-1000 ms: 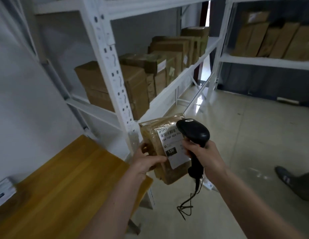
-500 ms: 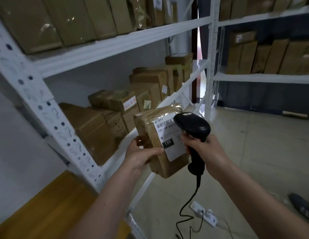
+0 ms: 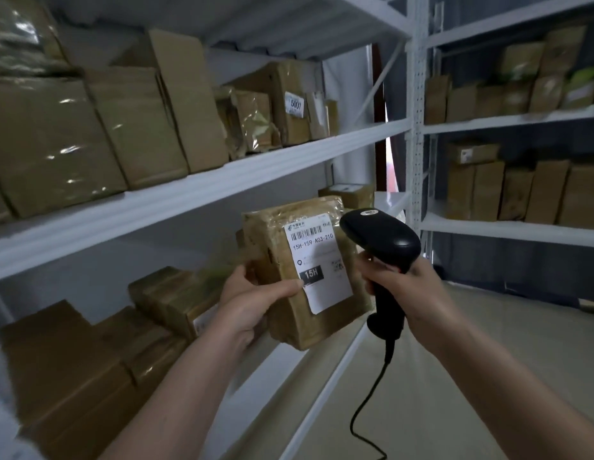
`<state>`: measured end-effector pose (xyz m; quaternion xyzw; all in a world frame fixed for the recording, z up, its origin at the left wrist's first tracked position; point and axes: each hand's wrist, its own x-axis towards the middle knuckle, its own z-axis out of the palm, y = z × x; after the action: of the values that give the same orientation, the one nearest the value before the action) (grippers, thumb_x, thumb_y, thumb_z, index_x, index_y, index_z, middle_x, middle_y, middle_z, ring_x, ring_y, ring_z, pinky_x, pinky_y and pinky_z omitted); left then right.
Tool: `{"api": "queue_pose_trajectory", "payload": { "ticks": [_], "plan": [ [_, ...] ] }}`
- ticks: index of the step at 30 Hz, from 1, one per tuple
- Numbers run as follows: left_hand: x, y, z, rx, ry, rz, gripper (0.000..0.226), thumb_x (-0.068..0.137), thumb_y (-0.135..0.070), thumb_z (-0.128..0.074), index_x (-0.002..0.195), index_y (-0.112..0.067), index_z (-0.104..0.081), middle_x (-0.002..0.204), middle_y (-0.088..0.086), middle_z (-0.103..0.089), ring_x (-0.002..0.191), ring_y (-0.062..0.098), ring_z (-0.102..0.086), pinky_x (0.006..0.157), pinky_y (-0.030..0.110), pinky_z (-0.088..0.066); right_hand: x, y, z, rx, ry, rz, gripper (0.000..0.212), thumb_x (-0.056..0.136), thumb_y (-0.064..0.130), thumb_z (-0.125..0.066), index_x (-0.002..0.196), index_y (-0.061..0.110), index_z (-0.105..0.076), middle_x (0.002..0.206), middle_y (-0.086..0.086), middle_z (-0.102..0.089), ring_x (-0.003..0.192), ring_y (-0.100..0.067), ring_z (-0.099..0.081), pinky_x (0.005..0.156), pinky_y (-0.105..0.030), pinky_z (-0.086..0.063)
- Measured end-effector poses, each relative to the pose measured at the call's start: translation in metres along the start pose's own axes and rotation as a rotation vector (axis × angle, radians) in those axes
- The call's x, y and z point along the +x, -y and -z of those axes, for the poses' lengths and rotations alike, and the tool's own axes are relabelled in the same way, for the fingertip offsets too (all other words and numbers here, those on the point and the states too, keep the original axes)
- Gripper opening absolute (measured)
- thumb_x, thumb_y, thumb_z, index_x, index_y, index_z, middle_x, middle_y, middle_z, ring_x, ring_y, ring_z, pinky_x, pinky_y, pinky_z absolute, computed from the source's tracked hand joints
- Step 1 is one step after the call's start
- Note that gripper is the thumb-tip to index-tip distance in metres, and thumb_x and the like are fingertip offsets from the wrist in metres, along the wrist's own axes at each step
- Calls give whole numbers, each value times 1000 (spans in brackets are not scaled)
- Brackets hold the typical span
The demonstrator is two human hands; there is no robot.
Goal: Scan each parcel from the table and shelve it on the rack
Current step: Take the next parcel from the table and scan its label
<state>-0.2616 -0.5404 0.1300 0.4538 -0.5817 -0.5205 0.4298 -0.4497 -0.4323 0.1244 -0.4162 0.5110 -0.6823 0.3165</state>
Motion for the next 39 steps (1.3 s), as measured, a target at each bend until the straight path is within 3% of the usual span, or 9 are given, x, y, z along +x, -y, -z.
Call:
{"api": "queue_pose_trajectory", "payload": {
  "ticks": [5, 9, 17, 22, 28, 31, 34, 37, 39],
  "plan": [
    [35, -26, -29, -8, -6, -41, 97, 40, -26, -96, 128, -15, -57, 111, 2, -70, 93, 21, -70, 81, 41, -59, 48, 0, 20, 8, -94, 21, 16, 80, 17, -75, 95, 23, -71, 82, 6, -72, 93, -20, -66, 89, -43, -52],
    [55, -46, -48, 15, 1, -81, 87, 48, -24, -95, 127, -17, -58, 109, -1, -70, 92, 17, -69, 72, 31, -57, 79, -3, 32, 69, -121, 21, 32, 79, 17, -75, 110, 20, -66, 99, 0, -70, 101, -19, -62, 77, -29, -46],
    [100, -64, -84, 40, -43, -189, 76, 51, -25, -93, 120, -16, -63, 102, -5, -74, 88, 12, -72, 74, 28, -57, 148, -10, 45, 208, -32, 38, 16, 83, 15, -71, 95, 27, -68, 90, 4, -72, 89, -10, -66, 69, -23, -47],
    [143, -81, -128, 40, -89, -244, 143, 21, -45, -96, 148, -31, -31, 125, 0, -64, 108, 17, -65, 96, 42, -52, 208, -13, 74, 280, 34, 43, 22, 79, 17, -73, 100, 22, -71, 92, 3, -75, 93, -13, -69, 80, -31, -50],
    [199, -100, -196, 46, -138, -247, 124, 25, -58, -93, 132, -39, -35, 120, 1, -66, 105, 20, -66, 94, 44, -53, 290, -9, 120, 316, 46, 42, 11, 76, 17, -75, 86, 21, -76, 93, -4, -74, 99, -20, -68, 90, -40, -51],
    [217, -108, -229, 67, -149, -280, 105, 36, -61, -86, 127, -32, -42, 118, -1, -66, 102, 13, -66, 82, 29, -55, 327, -3, 141, 368, 76, 68, 10, 76, 13, -74, 78, 23, -77, 85, 0, -73, 98, -21, -68, 86, -38, -52],
    [224, -122, -259, 201, -119, -337, 89, 53, -55, -77, 132, -31, -44, 113, -20, -58, 97, -5, -57, 67, 10, -46, 358, 2, 163, 429, 118, 57, 12, 73, 14, -75, 83, 20, -76, 88, -2, -73, 98, -23, -68, 93, -43, -51],
    [229, -131, -286, 449, -112, -360, 124, 41, -65, -78, 149, -37, -26, 144, -16, -38, 129, 4, -41, 102, 28, -44, 384, 5, 183, 480, 151, 47, 16, 75, 12, -73, 90, 16, -74, 95, -8, -74, 100, -28, -69, 90, -46, -52],
    [235, -136, -306, 595, -111, -353, 142, 35, -69, -78, 153, -43, -4, 160, -15, -5, 147, 12, -13, 119, 44, -26, 399, 9, 193, 521, 184, 59, 13, 76, 10, -72, 85, 19, -76, 94, -7, -75, 97, -26, -70, 86, -46, -53]
  ]
}}
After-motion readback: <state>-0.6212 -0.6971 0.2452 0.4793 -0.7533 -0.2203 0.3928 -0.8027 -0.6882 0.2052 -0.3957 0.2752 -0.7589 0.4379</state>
